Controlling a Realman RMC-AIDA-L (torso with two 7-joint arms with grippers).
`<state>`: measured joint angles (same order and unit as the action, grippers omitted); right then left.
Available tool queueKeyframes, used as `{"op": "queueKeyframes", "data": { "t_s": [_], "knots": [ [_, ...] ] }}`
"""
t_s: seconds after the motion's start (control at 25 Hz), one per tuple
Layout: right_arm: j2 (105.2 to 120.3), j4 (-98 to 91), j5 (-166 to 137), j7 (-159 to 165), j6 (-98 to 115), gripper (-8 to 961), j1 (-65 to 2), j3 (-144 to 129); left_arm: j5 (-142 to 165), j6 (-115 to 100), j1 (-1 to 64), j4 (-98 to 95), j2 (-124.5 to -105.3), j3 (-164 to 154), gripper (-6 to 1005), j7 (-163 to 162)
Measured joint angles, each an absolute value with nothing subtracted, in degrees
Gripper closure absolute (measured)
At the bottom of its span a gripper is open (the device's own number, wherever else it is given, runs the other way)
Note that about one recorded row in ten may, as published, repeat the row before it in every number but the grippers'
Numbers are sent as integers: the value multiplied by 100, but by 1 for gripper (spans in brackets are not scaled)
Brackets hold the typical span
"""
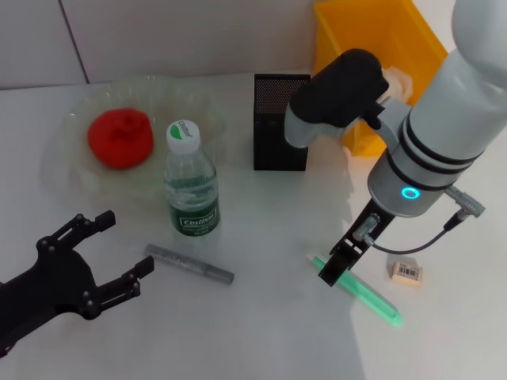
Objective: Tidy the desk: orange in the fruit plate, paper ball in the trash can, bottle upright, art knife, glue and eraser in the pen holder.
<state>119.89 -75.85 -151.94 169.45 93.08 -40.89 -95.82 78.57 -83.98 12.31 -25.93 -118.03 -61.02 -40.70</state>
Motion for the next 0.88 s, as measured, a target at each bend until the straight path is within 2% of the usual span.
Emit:
{"op": "queueKeyframes", "data": {
  "t_s": [0.88],
  "knots": [
    [11988, -6956, -15078, 16945, 8913, 133, -4379, -9759, 7866, -8385, 1200, -2581, -11804, -6127, 126, -4069]
  ]
}}
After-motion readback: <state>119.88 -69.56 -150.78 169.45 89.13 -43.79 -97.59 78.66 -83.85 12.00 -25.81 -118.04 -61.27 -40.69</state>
